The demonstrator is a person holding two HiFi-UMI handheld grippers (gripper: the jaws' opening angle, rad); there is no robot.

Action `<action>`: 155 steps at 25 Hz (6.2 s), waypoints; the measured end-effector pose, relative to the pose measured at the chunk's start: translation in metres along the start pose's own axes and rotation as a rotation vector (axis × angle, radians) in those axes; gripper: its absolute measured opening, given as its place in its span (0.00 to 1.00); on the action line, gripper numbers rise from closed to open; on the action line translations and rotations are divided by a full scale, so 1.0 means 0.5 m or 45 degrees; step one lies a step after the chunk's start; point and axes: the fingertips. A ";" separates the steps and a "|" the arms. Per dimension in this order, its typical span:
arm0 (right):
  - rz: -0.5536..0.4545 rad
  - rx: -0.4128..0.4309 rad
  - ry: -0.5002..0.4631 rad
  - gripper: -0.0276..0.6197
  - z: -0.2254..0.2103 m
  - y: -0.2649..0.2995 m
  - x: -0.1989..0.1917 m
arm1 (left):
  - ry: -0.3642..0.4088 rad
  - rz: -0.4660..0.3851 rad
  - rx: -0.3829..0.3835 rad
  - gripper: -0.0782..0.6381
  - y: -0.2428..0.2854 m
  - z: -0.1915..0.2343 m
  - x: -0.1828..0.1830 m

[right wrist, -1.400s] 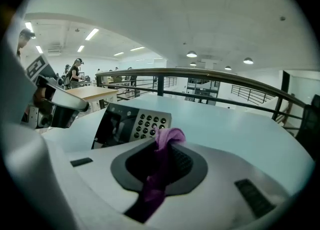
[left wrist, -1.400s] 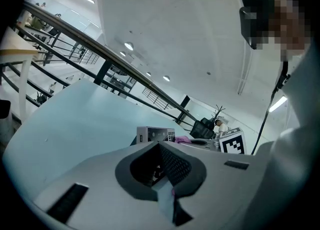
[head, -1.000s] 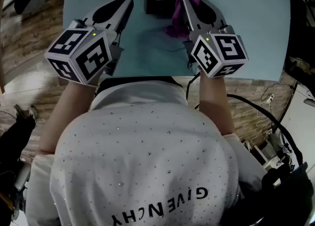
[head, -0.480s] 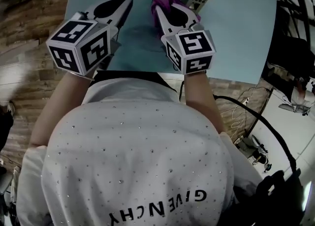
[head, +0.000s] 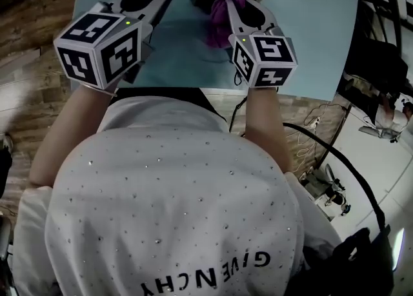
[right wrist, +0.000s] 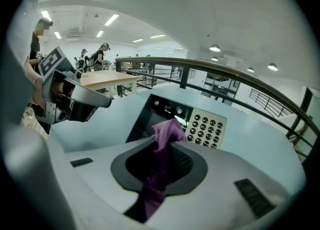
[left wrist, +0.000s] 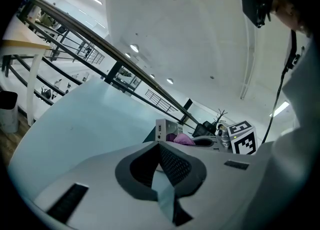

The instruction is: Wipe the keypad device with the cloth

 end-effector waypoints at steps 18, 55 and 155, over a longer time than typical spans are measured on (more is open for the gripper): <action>-0.046 -0.144 0.225 0.10 -0.088 -0.028 -0.053 | 0.045 0.064 -0.006 0.11 -0.019 -0.012 -0.019; -0.049 0.152 0.159 0.11 0.107 0.005 -0.003 | 0.086 0.015 0.074 0.11 -0.106 -0.035 -0.023; -0.688 0.522 0.762 0.10 -0.165 -0.188 0.170 | 0.085 -0.464 0.451 0.11 -0.239 -0.236 0.015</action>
Point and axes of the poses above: the fingertips, and each gripper's own axes: y forward along the fingers, z to its left, x out of its top, and after that the axes turned 4 degrees about -y, right-handed
